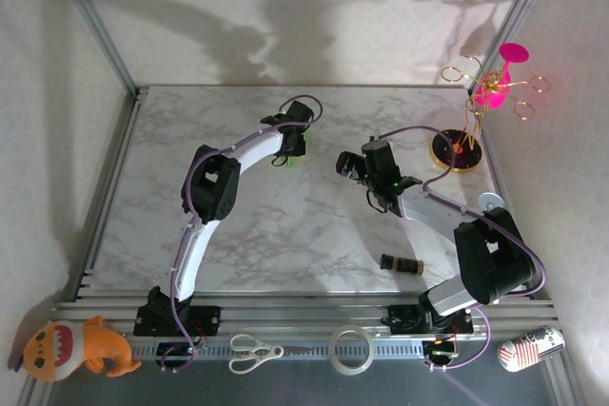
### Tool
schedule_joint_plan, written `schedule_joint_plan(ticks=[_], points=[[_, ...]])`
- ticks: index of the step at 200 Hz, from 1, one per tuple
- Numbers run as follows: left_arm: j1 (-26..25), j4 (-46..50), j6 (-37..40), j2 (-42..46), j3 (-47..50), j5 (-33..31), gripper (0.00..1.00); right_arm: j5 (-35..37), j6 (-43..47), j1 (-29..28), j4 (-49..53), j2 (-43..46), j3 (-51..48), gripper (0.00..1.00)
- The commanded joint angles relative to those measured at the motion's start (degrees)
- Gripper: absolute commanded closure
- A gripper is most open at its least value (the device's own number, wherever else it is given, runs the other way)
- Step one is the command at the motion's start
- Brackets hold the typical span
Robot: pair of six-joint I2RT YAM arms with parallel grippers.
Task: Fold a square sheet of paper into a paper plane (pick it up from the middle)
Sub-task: Move the paper plane to the top-center of the table.
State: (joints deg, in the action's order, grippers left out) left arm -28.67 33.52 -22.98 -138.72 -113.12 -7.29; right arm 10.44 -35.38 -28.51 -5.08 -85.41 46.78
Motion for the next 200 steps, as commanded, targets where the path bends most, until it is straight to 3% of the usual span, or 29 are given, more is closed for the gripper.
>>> schedule_joint_plan(ticks=[1,76,200], points=[[0.72,3.58,-2.07,-4.2,0.09,-2.2,0.6,-0.05,-0.27,0.39,-0.32,-0.47,1.12,0.08],[0.66,5.07,-1.11,-5.16,-2.59,-1.24,0.58,-0.79,-0.44,0.38,-0.8,-0.62,1.2,0.07],[0.52,4.67,-2.95,5.29,-5.34,-1.88,0.55,-0.89,-1.19,0.39,-0.37,0.04,2.15,0.07]])
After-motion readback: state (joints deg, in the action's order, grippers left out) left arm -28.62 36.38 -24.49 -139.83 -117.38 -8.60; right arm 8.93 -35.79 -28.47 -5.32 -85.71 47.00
